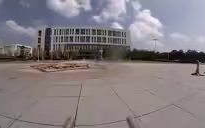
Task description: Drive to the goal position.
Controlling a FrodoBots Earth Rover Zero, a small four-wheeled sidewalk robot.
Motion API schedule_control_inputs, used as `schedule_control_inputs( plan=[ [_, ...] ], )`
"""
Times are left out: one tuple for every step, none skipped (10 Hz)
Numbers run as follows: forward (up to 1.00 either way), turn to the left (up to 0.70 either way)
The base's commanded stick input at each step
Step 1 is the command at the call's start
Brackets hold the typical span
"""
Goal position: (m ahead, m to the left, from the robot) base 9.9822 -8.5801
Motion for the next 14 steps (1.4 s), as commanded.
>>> schedule_control_inputs(
  plan=[
    [0.70, 0.05],
    [0.70, 0.05],
    [0.70, 0.05],
    [0.70, 0.05],
    [0.70, 0.05],
    [0.70, 0.05],
    [0.70, 0.05],
    [0.70, 0.05],
    [0.70, 0.02],
    [0.70, -0.25],
    [0.70, -0.30],
    [0.70, -0.30],
    [0.70, -0.30],
    [0.70, -0.30]
  ],
)
